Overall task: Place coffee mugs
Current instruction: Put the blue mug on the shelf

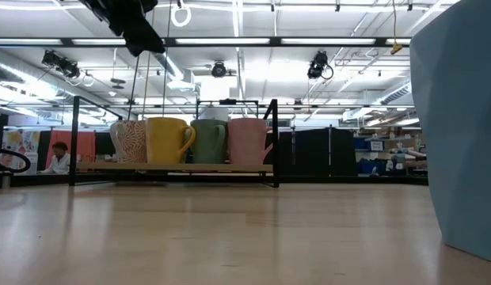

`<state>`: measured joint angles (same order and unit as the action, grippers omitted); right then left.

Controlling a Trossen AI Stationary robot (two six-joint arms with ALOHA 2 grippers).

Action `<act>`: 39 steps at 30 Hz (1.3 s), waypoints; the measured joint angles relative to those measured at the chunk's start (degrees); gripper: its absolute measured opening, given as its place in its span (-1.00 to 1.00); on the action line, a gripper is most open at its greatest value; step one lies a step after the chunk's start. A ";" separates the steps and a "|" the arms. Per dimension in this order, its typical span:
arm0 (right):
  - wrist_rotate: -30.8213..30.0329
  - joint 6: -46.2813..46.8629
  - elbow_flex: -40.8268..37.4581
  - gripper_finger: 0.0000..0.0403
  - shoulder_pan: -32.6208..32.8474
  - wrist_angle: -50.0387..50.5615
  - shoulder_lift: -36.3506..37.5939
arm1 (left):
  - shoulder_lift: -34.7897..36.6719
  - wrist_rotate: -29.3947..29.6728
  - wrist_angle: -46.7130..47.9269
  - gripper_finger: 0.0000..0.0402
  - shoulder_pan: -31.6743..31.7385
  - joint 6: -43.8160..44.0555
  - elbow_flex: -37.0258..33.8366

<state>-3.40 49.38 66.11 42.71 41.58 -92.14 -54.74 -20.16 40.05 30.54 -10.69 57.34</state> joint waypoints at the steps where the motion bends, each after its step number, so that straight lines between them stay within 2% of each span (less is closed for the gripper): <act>1: 0.02 0.25 -0.51 -0.28 0.03 -0.55 0.00 | 0.00 0.00 -0.01 -0.39 -0.25 0.01 0.00; 12: -0.09 -4.52 -2.80 -0.28 -0.03 -6.06 -0.17 | 0.00 0.02 -1.14 -0.39 -0.96 0.06 0.00; 19: -3.01 -5.81 -2.80 -0.28 -0.05 -6.00 -0.55 | 0.00 0.02 -3.39 -0.39 -0.96 0.06 0.00; 39: -3.06 -8.68 -2.80 -0.28 -0.03 -7.24 -0.61 | 0.00 0.01 -3.43 -0.39 -0.96 0.06 0.00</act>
<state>-6.46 40.71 63.31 42.68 34.34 -92.75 -54.74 -20.15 36.62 29.58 -10.63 57.34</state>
